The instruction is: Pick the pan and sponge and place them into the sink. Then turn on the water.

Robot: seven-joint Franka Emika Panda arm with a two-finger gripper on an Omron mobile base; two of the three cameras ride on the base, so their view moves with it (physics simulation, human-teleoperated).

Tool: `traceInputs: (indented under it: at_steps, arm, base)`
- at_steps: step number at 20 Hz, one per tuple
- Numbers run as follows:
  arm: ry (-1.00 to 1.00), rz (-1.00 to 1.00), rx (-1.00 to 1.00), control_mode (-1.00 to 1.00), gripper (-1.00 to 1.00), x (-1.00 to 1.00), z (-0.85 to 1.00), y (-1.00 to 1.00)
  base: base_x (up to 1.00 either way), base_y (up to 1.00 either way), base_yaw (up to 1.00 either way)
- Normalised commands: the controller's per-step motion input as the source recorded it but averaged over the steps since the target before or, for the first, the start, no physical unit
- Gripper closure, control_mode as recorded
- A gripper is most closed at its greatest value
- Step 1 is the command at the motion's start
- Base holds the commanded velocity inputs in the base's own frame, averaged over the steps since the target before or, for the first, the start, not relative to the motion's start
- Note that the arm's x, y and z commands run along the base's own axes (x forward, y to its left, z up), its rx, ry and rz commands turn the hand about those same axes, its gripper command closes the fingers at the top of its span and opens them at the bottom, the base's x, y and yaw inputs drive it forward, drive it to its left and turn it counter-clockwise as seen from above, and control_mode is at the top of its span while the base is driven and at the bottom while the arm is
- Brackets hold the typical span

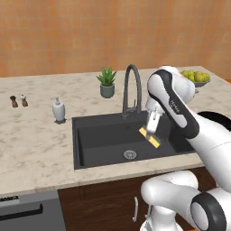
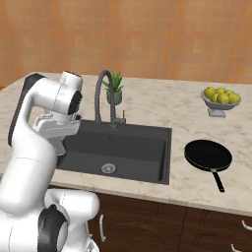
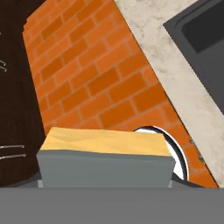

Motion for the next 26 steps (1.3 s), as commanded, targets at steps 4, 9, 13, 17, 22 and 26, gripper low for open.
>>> traceInputs:
  at_steps: [4, 9, 13, 17, 22, 26]
  arm:
    - [0.06, 0.0, -0.02, -1.0, 1.0, -0.16, 0.33, -1.0]
    - [0.05, 0.0, -0.05, -1.0, 1.0, 0.06, 0.07, -1.0]
    - [0.01, 0.0, 0.0, -1.0, 1.0, 0.21, 0.0, -1.0]
    - [0.0, 0.0, -0.01, -1.0, 1.0, 0.18, 0.0, -1.0]
    - [0.04, -0.02, -0.01, -1.0, 1.0, 0.29, 0.0, -1.0]
    - [0.0, -0.08, -0.01, -1.0, 1.0, 0.17, 0.0, -1.0]
  base:
    - [0.0, 0.0, 0.0]
    - [0.0, 0.0, 0.0]
    - [0.0, 0.0, 0.0]
    - [0.0, 0.0, 0.0]
    - [0.0, 0.0, 0.0]
    - [0.0, 0.0, 0.0]
